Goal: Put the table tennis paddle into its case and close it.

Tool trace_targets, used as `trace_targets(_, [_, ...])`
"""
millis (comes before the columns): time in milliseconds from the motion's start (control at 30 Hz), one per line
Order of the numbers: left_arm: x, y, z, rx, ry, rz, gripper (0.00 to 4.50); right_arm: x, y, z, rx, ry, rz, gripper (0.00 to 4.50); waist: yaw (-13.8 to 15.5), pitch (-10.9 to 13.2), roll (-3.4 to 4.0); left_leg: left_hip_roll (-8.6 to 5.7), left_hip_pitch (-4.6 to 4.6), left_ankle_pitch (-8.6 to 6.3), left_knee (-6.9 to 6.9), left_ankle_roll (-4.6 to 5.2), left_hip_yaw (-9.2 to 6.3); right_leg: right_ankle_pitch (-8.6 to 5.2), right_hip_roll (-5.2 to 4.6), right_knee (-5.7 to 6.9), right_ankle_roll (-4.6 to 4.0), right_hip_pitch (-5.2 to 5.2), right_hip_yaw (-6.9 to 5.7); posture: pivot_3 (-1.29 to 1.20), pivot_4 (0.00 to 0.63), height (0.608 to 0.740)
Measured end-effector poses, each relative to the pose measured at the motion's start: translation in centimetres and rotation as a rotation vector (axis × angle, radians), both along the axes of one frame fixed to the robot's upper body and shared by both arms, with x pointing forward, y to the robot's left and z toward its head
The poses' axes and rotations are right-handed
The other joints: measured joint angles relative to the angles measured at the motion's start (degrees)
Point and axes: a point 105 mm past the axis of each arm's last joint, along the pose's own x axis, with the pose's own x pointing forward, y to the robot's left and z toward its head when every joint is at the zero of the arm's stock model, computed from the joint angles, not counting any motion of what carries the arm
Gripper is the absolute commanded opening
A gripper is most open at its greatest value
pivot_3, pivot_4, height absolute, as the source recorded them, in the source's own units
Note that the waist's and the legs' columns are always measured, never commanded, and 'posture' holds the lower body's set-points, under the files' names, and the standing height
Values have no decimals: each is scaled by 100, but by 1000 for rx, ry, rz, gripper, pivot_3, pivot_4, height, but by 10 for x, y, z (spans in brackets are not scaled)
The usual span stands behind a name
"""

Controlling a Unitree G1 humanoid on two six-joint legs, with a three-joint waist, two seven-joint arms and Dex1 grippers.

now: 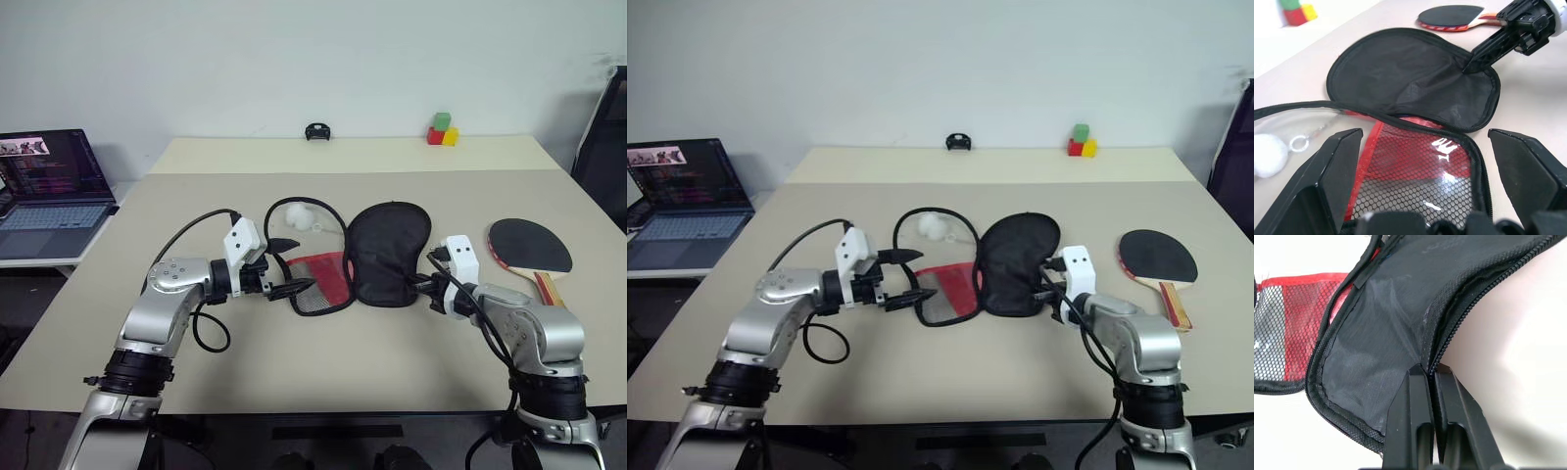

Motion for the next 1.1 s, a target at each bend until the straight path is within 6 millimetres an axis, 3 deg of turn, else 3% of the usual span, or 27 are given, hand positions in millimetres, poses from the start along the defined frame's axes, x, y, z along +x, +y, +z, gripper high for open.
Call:
trace_targets(400, [1, -32, -1, -12, 6, -137, 4500, -25, -43, -7, -57, 71, -81, 35, 24, -1, -1, -4, -1, 5, 1, 11, 2, 0, -1, -3, 0, 7, -1, 0, 150, 740])
trace_targets(667, [1, -35, -3, -13, 12, -154, 4500, -29, -65, 4, -123, 57, -98, 35, 18, -1, -2, -3, 0, 8, 1, 16, 4, 0, 0, -2, 0, 8, 0, 0, 150, 740])
trace_targets(1033, [3, -37, -6, -21, 19, -152, 4500, -29, -57, -3, -142, 94, -27, 35, 19, -2, -4, -2, -1, 10, 1, 20, 4, 0, -1, -2, 0, 9, 0, 0, 150, 740])
trace_targets(1100, [3, -37, -6, -21, 19, -152, 4500, -27, -57, -4, -144, 91, -26, 461, 19, -2, -4, -3, -1, 11, 2, 20, 4, 0, -1, -2, 0, 9, -1, 0, 150, 740])
